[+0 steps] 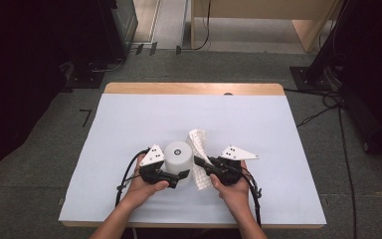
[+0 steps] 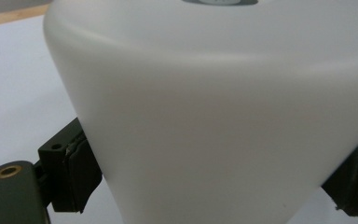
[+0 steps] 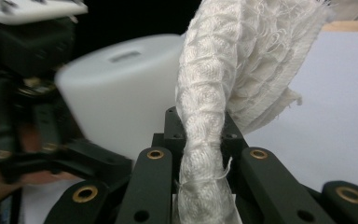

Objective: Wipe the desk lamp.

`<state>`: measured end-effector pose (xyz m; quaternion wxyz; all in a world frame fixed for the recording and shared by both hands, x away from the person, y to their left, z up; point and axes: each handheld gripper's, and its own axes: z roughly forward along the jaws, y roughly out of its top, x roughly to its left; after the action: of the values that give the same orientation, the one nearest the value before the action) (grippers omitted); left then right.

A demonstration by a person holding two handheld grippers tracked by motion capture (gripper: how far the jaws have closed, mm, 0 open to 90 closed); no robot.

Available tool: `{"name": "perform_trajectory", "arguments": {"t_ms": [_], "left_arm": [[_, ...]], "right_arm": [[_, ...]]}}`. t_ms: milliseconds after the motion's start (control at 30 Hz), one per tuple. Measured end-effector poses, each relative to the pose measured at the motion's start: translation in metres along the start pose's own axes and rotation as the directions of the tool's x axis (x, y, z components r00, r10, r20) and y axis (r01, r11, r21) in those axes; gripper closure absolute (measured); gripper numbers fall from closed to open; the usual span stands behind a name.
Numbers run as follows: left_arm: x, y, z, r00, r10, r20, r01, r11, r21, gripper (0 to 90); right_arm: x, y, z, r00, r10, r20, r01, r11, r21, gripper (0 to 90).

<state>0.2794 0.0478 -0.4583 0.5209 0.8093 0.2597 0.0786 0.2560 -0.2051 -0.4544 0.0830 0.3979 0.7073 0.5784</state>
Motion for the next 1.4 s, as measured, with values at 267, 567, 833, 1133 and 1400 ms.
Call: {"name": "perform_trajectory", "arguments": {"t_ms": [267,567,833,1133,1400], "left_arm": [[0.012,0.003,-0.007,0.9979,-0.050,-0.040,0.049,0.9980,-0.040,8.5],[0.005,-0.002,0.007,0.9992,0.001,-0.040,0.001,0.9994,0.034,8.5],[0.005,0.002,0.007,0.9979,-0.003,-0.065,0.004,0.9999,0.016,8.5],[0.014,-0.005,0.017,0.9629,-0.016,-0.270,0.024,0.9994,0.025,8.3],[0.003,-0.012,0.017,0.9545,0.037,-0.296,-0.029,0.9990,0.034,1.8]], "right_arm": [[0.004,-0.009,0.009,0.9998,0.005,-0.018,-0.004,0.999,0.039,79.9],[0.007,0.009,-0.007,0.9981,0.028,-0.055,-0.031,0.998,-0.056,79.9],[0.000,-0.008,0.003,1.0000,-0.008,0.004,0.008,1.000,0.009,80.0],[-0.010,-0.003,-0.019,0.9979,0.002,0.065,0.001,0.999,-0.046,79.9],[-0.018,-0.001,-0.031,0.9946,0.016,0.103,-0.009,0.998,-0.068,79.7]]}}
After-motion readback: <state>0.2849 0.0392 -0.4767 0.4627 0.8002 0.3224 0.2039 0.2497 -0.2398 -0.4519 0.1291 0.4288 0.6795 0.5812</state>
